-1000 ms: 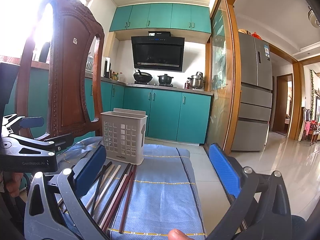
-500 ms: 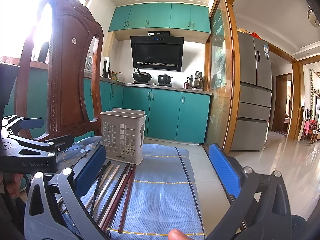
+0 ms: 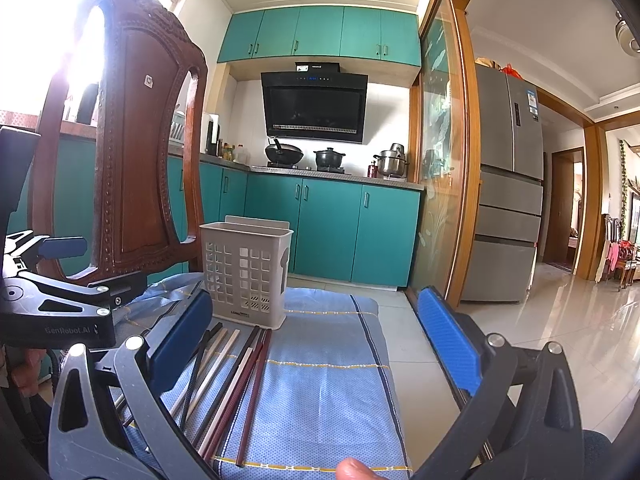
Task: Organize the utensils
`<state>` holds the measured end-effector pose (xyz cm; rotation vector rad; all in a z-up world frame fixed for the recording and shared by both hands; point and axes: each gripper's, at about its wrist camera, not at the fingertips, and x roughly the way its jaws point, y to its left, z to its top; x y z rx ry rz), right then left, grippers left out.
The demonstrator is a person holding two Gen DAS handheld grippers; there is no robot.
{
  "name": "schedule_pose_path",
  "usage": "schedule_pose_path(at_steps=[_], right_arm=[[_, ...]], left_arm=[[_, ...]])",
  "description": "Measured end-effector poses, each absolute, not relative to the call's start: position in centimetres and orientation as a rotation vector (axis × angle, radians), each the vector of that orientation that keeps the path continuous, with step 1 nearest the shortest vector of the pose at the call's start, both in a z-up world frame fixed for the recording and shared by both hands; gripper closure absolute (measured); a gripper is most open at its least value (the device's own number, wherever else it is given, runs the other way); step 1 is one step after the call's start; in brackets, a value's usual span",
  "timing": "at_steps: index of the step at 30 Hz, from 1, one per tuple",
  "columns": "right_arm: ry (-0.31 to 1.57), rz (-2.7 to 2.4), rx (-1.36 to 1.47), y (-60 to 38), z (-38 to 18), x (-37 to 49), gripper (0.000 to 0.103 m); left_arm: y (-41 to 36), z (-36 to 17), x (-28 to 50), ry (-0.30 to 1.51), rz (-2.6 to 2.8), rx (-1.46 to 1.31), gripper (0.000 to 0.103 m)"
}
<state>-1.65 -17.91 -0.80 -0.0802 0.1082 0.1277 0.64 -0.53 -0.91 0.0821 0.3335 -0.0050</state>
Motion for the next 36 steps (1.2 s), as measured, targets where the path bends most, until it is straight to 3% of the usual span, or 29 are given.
schedule_pose_path(at_steps=[36], right_arm=[[0.113, 0.125, -0.08, -17.86, -0.9, -1.53, 0.003]], left_arm=[[-0.88, -1.32, 0.89, 0.348, 0.0, 0.09, 0.004]])
